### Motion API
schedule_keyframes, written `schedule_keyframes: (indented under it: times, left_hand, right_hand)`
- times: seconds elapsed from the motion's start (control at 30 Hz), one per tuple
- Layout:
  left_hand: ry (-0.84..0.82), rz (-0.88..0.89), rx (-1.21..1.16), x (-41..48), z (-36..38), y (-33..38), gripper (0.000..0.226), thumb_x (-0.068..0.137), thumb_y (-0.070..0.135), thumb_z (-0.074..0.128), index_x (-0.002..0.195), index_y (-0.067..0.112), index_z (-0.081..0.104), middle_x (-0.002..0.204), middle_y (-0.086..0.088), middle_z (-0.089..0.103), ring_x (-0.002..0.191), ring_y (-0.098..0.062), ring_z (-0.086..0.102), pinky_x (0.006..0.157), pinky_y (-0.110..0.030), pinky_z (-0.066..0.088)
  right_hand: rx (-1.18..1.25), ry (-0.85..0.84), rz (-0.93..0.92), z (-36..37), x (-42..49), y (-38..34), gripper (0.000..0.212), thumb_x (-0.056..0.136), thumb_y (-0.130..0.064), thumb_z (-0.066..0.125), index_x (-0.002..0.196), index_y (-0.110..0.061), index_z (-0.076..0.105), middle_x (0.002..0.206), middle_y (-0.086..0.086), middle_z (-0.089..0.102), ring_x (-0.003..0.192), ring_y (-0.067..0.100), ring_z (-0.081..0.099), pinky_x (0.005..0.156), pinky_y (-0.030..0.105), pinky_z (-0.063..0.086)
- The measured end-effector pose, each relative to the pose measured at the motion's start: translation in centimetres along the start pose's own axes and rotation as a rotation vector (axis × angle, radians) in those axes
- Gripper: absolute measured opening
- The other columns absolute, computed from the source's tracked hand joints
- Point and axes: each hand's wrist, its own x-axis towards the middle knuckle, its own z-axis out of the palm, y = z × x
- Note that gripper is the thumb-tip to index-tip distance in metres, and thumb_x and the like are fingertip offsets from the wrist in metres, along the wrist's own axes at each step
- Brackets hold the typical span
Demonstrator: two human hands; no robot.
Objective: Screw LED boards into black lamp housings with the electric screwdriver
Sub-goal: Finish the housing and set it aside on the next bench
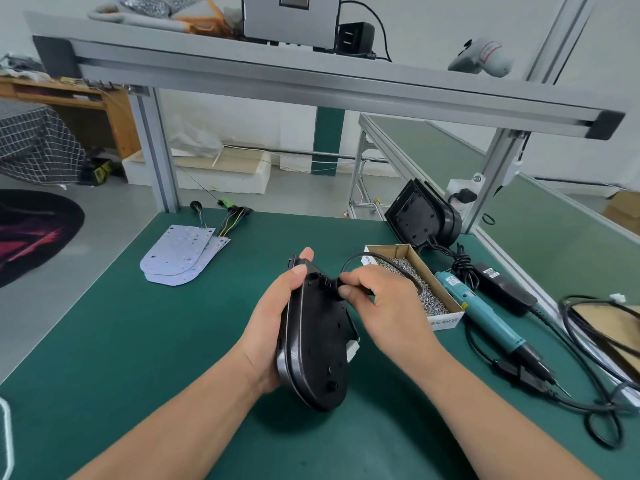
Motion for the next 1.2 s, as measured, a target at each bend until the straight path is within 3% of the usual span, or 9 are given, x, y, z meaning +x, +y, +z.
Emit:
schedule_keyframes:
  times: [0.13, 0.3, 0.5, 0.6, 0.67, 0.77, 0.9, 1.03, 1.2]
  left_hand:
    - [0.02, -0.009, -0.008, 0.1, -0.3, -0.1, 0.038, 0.099, 0.05, 0.064, 0.137, 0.049, 0.065, 0.131, -0.016, 0.073, 0.099, -0.038, 0.076, 0.077, -0.053, 0.062]
    - [0.045, 0.018, -0.037, 0.4, -0.7, 0.4, 0.046, 0.093, 0.048, 0.069, 0.137, 0.038, 0.068, 0.128, -0.017, 0.074, 0.1, -0.04, 0.076, 0.08, -0.059, 0.06]
    - [0.228, 0.119, 0.046, 0.3, -1.9, 2.2, 0.05, 0.088, 0.057, 0.069, 0.129, 0.031, 0.076, 0.136, -0.009, 0.072, 0.121, -0.036, 0.071, 0.09, -0.051, 0.063]
    - [0.274, 0.124, 0.033, 0.1, -1.8, 2.9, 0.055, 0.088, 0.061, 0.069, 0.131, 0.028, 0.076, 0.138, -0.011, 0.071, 0.136, -0.041, 0.06, 0.114, -0.057, 0.045]
    - [0.268, 0.127, 0.005, 0.0, -1.7, 3.0, 0.054, 0.089, 0.061, 0.068, 0.131, 0.027, 0.075, 0.138, -0.013, 0.07, 0.135, -0.043, 0.06, 0.113, -0.056, 0.047]
    - [0.259, 0.171, -0.045, 0.1, -2.1, 3.1, 0.055, 0.089, 0.061, 0.07, 0.131, 0.027, 0.074, 0.136, -0.015, 0.071, 0.13, -0.045, 0.064, 0.096, -0.059, 0.058]
    - [0.246, 0.162, -0.079, 0.1, -2.6, 2.8, 0.047, 0.081, 0.064, 0.079, 0.113, 0.03, 0.076, 0.131, -0.014, 0.073, 0.126, -0.044, 0.066, 0.105, -0.078, 0.043]
    - [0.273, 0.146, -0.086, 0.1, -3.1, 2.8, 0.057, 0.082, 0.07, 0.074, 0.106, 0.019, 0.084, 0.137, -0.019, 0.07, 0.13, -0.046, 0.064, 0.112, -0.072, 0.041]
    - [0.228, 0.153, -0.113, 0.4, -3.5, 2.6, 0.071, 0.09, 0.073, 0.061, 0.122, 0.013, 0.08, 0.139, -0.017, 0.069, 0.125, -0.041, 0.068, 0.098, -0.059, 0.058]
  right_hand:
    - [0.095, -0.019, 0.08, 0.1, 0.1, 0.3, 0.01, 0.095, -0.008, 0.075, 0.101, -0.016, 0.078, 0.091, -0.01, 0.073, 0.091, 0.003, 0.063, 0.078, 0.01, 0.042]
    - [0.062, -0.04, -0.009, 0.4, 0.3, 0.4, 0.019, 0.098, -0.023, 0.066, 0.116, -0.022, 0.072, 0.107, -0.012, 0.07, 0.103, 0.007, 0.063, 0.093, 0.024, 0.047]
    - [-0.057, 0.313, -0.036, -1.2, -0.3, 1.8, 0.026, 0.097, -0.023, 0.065, 0.122, -0.017, 0.07, 0.122, -0.009, 0.058, 0.121, 0.013, 0.055, 0.104, 0.023, 0.041]
    - [-0.312, 0.155, 0.015, -1.7, 0.1, 2.5, 0.045, 0.089, -0.013, 0.064, 0.134, -0.018, 0.064, 0.129, -0.006, 0.063, 0.122, 0.02, 0.053, 0.104, 0.038, 0.042]
    - [-0.515, -0.015, 0.065, -2.0, 0.4, 3.3, 0.051, 0.086, -0.011, 0.065, 0.137, -0.016, 0.062, 0.133, -0.001, 0.065, 0.122, 0.028, 0.053, 0.103, 0.042, 0.041]
    - [-0.557, -0.145, 0.099, -2.8, 0.5, 4.2, 0.026, 0.096, -0.011, 0.062, 0.12, -0.013, 0.07, 0.114, 0.003, 0.07, 0.108, 0.03, 0.059, 0.096, 0.041, 0.046]
    - [-0.482, -0.132, -0.045, -2.6, 0.1, 3.6, 0.009, 0.1, -0.011, 0.066, 0.104, -0.014, 0.073, 0.099, 0.0, 0.07, 0.098, 0.028, 0.062, 0.086, 0.04, 0.051]
    - [-0.426, -0.148, -0.142, -1.4, 0.2, 2.7, 0.007, 0.098, -0.013, 0.069, 0.103, -0.015, 0.074, 0.101, -0.004, 0.07, 0.096, 0.029, 0.058, 0.084, 0.043, 0.051]
    - [-0.468, -0.419, -0.205, 1.0, -0.4, 1.6, 0.034, 0.103, -0.033, 0.056, 0.136, -0.03, 0.062, 0.12, -0.008, 0.062, 0.114, 0.021, 0.056, 0.091, 0.041, 0.051]
